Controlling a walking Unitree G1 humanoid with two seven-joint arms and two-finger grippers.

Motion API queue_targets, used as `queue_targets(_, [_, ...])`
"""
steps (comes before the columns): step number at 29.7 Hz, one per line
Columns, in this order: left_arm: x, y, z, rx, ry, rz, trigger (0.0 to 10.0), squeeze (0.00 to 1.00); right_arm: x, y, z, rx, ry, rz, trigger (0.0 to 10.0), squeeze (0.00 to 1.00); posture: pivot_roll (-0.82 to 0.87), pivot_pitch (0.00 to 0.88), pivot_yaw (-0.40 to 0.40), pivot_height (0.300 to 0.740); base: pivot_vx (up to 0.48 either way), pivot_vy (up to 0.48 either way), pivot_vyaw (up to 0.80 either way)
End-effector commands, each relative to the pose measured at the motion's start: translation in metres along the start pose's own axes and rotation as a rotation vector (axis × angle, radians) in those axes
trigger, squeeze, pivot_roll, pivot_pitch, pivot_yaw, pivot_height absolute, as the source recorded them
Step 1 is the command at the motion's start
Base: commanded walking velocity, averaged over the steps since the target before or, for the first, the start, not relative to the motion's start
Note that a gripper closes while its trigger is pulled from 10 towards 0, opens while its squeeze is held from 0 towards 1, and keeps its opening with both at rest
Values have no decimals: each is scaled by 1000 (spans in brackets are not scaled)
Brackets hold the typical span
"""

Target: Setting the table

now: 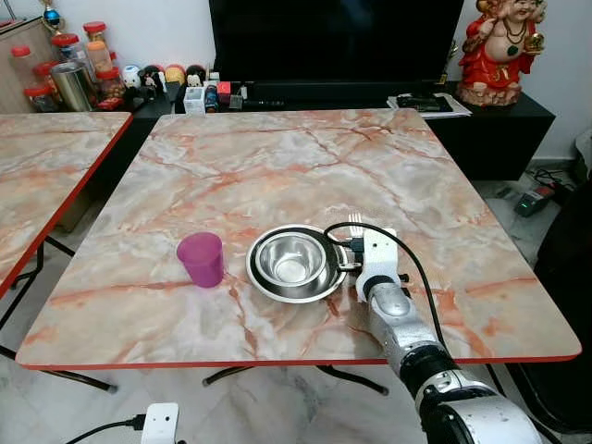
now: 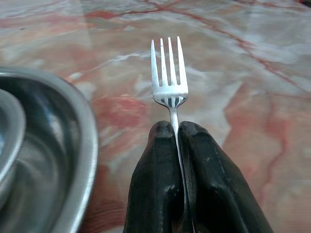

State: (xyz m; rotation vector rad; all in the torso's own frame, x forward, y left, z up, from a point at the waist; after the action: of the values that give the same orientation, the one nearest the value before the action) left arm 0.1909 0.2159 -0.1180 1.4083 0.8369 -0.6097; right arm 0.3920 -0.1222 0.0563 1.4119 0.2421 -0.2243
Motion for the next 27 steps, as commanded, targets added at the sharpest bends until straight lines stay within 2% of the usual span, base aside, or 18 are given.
queue_targets(1, [0,0,-1,-17,0,-4,10000,0,2,6,5,0,-18,5,10000,0,-1,0,9,740,0,0,0])
queue_targets(6, [0,0,-2,-13,-4,-7,10000,0,2,2,11,-4,-31,-1,10000,0,-8,0,18,740,0,0,0])
queue_targets(13, [0,2,1,-12,-17,-3,10000,0,-2,-14,7,-19,-20,-48,10000,0,-4,0,21,740,0,0,0])
queue_targets(27, [0,1,-1,-14,-18,-7,10000,0,0,-12,7,-16,-23,-54,10000,0,1,0,24,740,0,0,0])
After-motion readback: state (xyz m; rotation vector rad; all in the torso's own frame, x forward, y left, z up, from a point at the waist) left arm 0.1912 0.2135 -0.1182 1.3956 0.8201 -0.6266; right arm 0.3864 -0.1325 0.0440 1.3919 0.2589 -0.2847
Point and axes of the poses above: a point about 5 cm out from each wrist's last joint towards the gripper, its own x axis pointing out of the wrist towards the gripper, its own y axis along the axis of the wrist's last joint, z = x × y, the point moved 4 cm from there along x, pointing out of the wrist towards the gripper, and after that the axes turned 4 degrees about -x, right-handed, at the moved point
